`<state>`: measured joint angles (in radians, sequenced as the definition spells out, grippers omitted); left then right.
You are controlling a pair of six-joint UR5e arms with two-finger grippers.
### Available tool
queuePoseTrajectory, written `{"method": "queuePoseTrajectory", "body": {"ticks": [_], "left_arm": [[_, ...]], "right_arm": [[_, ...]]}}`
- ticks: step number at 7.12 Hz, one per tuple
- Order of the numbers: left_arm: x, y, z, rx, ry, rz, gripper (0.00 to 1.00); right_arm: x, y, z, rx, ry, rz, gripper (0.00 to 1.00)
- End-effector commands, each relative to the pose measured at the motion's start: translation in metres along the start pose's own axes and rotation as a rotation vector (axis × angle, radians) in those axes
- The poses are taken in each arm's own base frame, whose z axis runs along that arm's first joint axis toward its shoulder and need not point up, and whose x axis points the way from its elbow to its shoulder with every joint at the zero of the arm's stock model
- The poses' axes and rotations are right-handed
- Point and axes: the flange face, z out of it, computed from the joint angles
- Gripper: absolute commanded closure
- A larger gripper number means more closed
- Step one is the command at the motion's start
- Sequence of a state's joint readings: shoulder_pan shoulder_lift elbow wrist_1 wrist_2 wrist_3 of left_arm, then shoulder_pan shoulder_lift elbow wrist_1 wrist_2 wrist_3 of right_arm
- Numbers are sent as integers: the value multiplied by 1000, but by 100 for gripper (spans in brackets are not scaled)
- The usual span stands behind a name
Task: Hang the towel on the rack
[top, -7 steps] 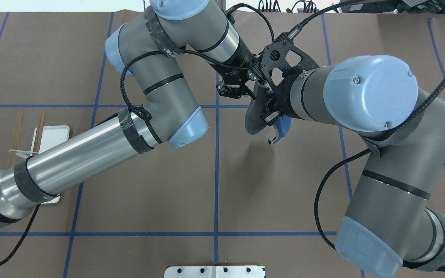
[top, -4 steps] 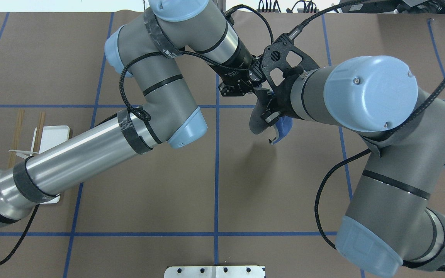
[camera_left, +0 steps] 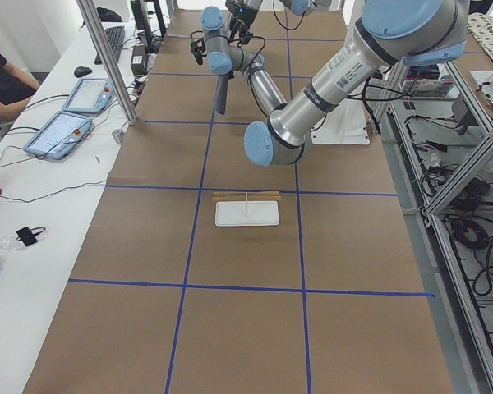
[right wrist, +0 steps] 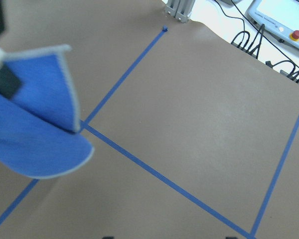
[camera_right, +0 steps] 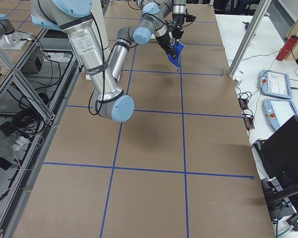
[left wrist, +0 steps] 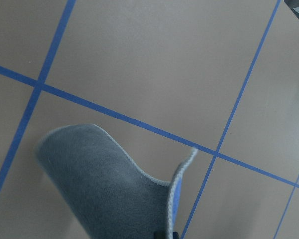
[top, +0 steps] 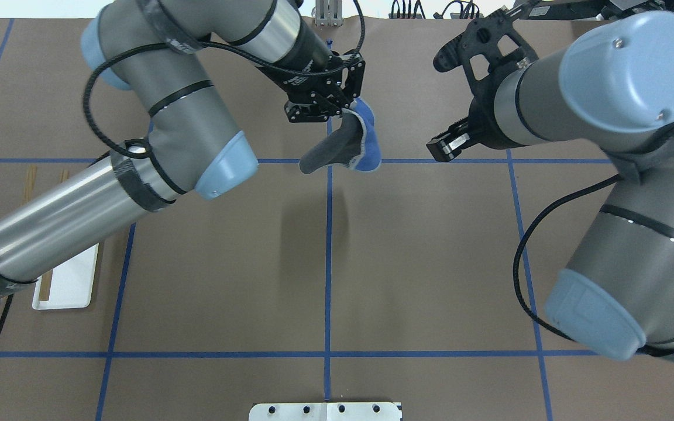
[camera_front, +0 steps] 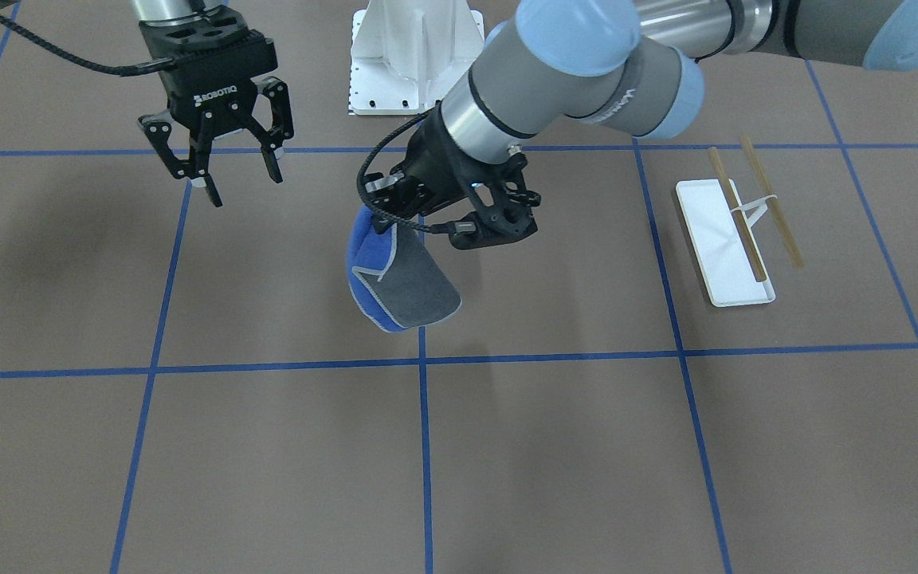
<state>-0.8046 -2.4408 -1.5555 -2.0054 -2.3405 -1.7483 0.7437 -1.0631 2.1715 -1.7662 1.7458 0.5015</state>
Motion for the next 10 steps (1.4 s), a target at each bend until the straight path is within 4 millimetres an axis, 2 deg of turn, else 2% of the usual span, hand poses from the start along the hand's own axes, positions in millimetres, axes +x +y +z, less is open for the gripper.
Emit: {"method": "queuePoseTrajectory", "body": {"ticks": [1, 2, 3, 4, 5, 6, 7, 9, 10], "left_arm": [[-74, -22, -60, -30, -10, -34, 100], [-96, -39, -92, -26, -7, -60, 100], [-125, -42, -111, -18, -9, -28, 100], [-173, -49, -133, 11, -26, 32, 100], [-218, -54, -142, 24, -57, 42, 100], [-247, -62, -157, 49, -71, 51, 100], [-289, -67, -172, 62, -100, 80, 100], [-398, -68, -210, 87, -182, 187, 100], [-435, -68, -214, 75, -218, 232, 100]], "right_arm": [[70, 0, 8, -105, 50, -29, 0], [107, -4, 10, -161, 26, -31, 0], [149, -4, 9, -213, 2, 10, 0], [193, -5, 13, -264, -47, 46, 0], [222, 0, 19, -314, -58, 65, 0], [240, 11, 26, -365, -39, 57, 0], [259, 20, 28, -396, -27, 72, 0], [263, 25, 29, -437, -21, 101, 0], [266, 28, 30, -442, -21, 100, 0]]}}
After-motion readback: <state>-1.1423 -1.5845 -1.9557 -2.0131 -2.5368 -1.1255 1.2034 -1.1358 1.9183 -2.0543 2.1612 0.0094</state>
